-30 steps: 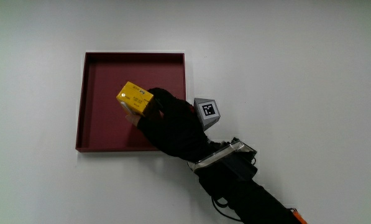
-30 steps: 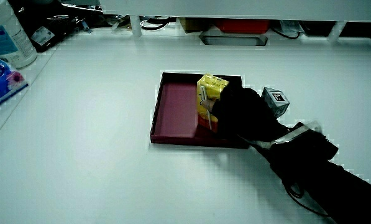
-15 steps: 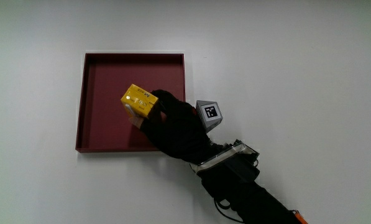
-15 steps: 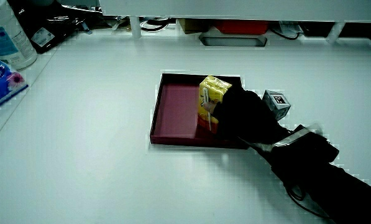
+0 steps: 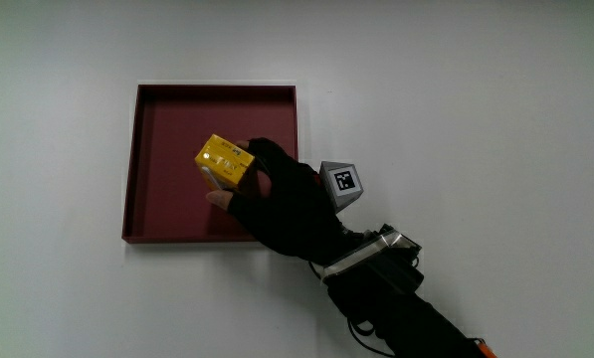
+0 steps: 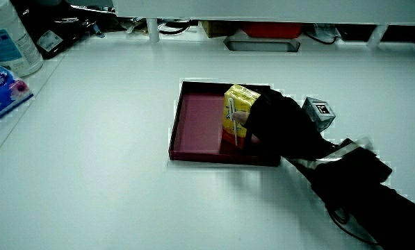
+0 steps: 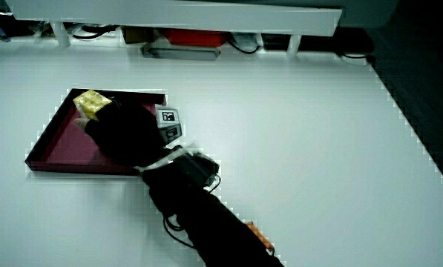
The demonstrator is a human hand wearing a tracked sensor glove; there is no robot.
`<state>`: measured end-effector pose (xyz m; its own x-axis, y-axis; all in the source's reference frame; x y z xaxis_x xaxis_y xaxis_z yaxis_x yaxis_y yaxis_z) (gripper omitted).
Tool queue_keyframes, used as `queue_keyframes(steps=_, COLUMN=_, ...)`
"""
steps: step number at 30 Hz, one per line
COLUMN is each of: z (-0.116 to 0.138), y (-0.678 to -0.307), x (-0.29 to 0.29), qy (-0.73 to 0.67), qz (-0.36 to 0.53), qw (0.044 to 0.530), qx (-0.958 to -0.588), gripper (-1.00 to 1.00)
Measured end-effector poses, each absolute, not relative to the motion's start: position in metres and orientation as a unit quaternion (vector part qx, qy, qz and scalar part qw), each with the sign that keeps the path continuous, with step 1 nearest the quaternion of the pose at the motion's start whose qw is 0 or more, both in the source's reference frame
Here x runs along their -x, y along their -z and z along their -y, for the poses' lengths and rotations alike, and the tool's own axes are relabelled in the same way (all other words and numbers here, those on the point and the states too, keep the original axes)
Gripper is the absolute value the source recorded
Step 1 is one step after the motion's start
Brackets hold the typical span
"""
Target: Place ice redtea
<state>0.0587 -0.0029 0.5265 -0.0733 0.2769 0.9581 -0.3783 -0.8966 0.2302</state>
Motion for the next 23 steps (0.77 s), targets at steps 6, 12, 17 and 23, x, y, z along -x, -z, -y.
queue_keyframes(steps=6, z=0.005, y=-0.509, x=-0.074, qy=-0.711, qz=0.083, qw=0.212, qx=-0.665, gripper=-0.91)
queue_keyframes(steps=12, z=0.009, y=-0.476, x=-0.086, qy=-0.653, qz=0.141, qw=0.270, qx=-0.693, gripper=-1.00)
queue_keyframes(steps=17, z=0.007, y=-0.456, x=-0.105, qy=-0.631, qz=0.145, qw=0.310, qx=-0.696, gripper=-1.00)
queue_keyframes(steps=23, z=0.001, y=-0.423, x=-0.132, qy=-0.598, qz=0.136, qw=0.336, qx=-0.715, gripper=-1.00)
